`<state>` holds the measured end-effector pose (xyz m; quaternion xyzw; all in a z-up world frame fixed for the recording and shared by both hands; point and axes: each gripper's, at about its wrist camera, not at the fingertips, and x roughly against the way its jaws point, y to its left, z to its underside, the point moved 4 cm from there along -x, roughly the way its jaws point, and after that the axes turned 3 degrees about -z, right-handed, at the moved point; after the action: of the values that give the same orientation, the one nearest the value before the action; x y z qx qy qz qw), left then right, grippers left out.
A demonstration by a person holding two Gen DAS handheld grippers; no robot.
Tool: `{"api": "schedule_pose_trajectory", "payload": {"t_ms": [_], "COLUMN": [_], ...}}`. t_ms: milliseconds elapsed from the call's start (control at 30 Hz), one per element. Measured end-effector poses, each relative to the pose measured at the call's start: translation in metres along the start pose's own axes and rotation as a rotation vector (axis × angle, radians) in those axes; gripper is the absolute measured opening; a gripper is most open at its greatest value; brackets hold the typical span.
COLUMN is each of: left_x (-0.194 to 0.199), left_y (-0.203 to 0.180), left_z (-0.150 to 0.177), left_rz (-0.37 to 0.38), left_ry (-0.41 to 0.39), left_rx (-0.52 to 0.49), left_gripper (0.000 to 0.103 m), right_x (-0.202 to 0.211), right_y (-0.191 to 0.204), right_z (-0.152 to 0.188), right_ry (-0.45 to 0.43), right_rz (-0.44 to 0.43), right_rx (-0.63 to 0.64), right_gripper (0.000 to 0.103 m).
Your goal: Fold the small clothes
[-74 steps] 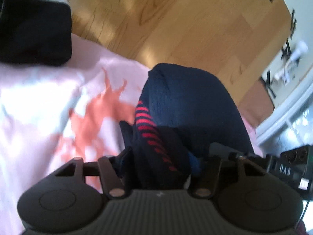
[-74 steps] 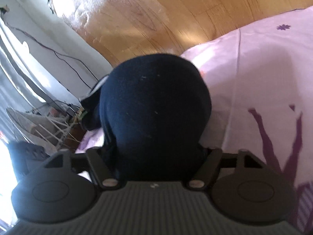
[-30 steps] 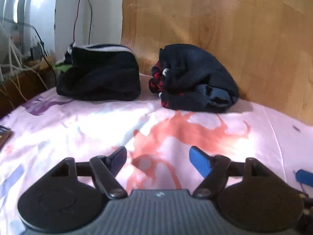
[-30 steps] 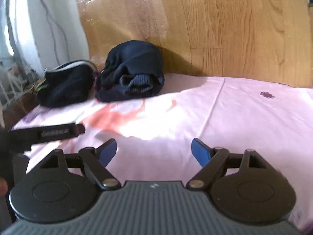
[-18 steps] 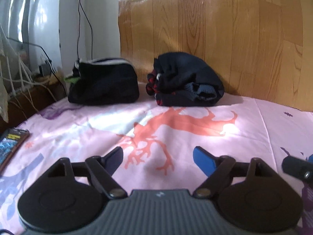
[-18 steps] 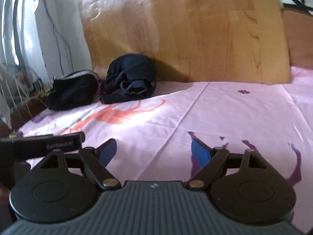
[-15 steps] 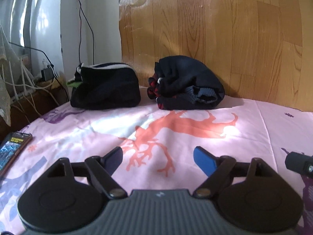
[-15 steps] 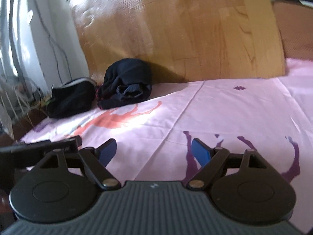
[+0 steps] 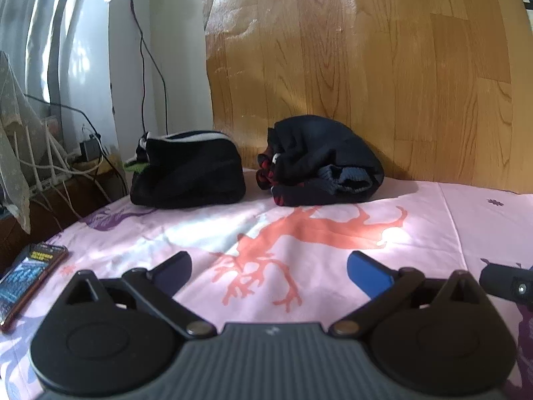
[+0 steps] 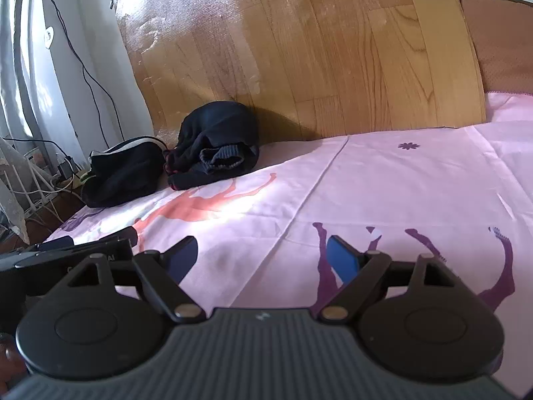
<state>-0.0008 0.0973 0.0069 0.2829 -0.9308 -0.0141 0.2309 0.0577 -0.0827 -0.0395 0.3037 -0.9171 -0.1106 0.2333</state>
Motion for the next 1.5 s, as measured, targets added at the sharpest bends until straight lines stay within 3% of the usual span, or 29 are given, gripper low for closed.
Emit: {"api": "schedule_pose_trajectory", "payload": {"t_ms": [367,567,767,1500], "left_x": [-0.003,-0.006,-0.009,-0.033], "left_y": [0.003,0.01,0.018,0.025], "left_z": [0.0,0.0,0.001,0.01], "left_rz": [-0.003,0.011,-0.033,0.024], "left_ry": [0.019,0.033,0.044,0.234], "left_rx": [0.005,0.058,0.118,0.148], "left_gripper": [0.103,0.103,0.103,0.103], "right_x": [0.0,-0.001,-0.002,-0.002], "right_y": [-0.005,-0.007,-0.009,-0.011], "right_z": [-0.001,-0.002,-0.002,-0.003], "right_ry": [0.008,0.013,0.016,0.021], "right_rz": [-0.006,-0.007,-0.006,-0.01], "right_rx": [-0.029,-0.047,-0.058,-0.068], "right_gripper": [0.088,0.088,0.089,0.089]}}
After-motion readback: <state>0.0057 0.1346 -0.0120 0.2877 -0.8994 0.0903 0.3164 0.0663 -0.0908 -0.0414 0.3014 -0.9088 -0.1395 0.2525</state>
